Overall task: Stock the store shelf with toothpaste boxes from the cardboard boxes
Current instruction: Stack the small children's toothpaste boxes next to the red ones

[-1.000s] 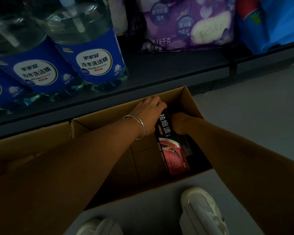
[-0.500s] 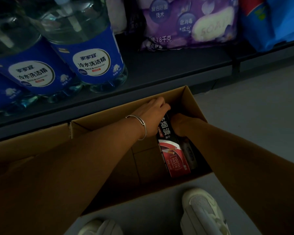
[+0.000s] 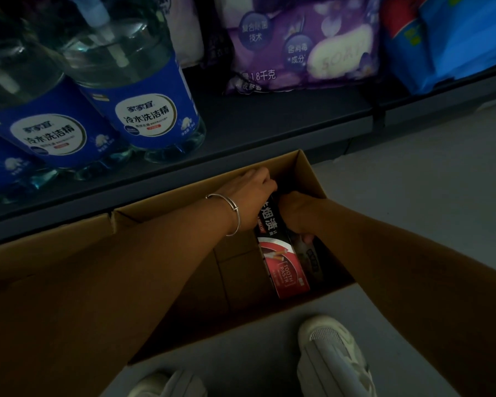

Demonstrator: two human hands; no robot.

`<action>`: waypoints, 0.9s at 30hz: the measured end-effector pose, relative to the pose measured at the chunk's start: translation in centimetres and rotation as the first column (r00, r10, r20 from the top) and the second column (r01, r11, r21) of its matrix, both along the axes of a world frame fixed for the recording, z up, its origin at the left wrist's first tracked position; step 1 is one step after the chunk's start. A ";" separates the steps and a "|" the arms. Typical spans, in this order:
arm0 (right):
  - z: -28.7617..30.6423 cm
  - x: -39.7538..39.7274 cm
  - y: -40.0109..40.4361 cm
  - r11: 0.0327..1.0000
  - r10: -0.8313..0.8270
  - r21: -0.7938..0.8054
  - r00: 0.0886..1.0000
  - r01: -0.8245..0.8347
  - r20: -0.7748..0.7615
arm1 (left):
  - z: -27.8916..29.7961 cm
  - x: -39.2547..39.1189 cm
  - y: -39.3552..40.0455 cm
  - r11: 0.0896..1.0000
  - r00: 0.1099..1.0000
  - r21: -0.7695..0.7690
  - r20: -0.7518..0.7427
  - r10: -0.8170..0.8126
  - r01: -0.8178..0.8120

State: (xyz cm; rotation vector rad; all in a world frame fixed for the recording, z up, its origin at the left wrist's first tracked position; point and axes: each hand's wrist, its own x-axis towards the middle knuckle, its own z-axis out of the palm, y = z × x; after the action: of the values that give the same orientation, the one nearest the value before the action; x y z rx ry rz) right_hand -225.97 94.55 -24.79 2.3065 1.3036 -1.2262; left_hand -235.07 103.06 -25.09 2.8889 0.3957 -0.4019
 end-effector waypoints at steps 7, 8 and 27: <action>1.2 -0.3 -0.1 0.996 0.049 0.066 0.993 -0.057 0.109 | 1.0 0.8 -0.8 1.000 1.000 0.002 -0.020 0.008 -0.008; 1.3 -0.2 -0.1 0.996 0.030 0.085 0.994 -0.039 0.109 | 1.1 0.9 -0.9 1.000 1.000 0.004 -0.021 0.012 -0.012; 14.0 3.2 -3.2 0.939 0.131 0.302 0.984 -0.163 0.122 | 11.3 1.8 -3.2 0.974 0.977 -0.117 -0.119 0.179 -0.193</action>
State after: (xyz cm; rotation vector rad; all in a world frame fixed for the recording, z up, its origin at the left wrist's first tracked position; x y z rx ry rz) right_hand -222.73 91.36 -10.82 2.3830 1.7023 -0.8993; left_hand -233.26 99.90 -13.75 2.6843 0.6292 -0.5317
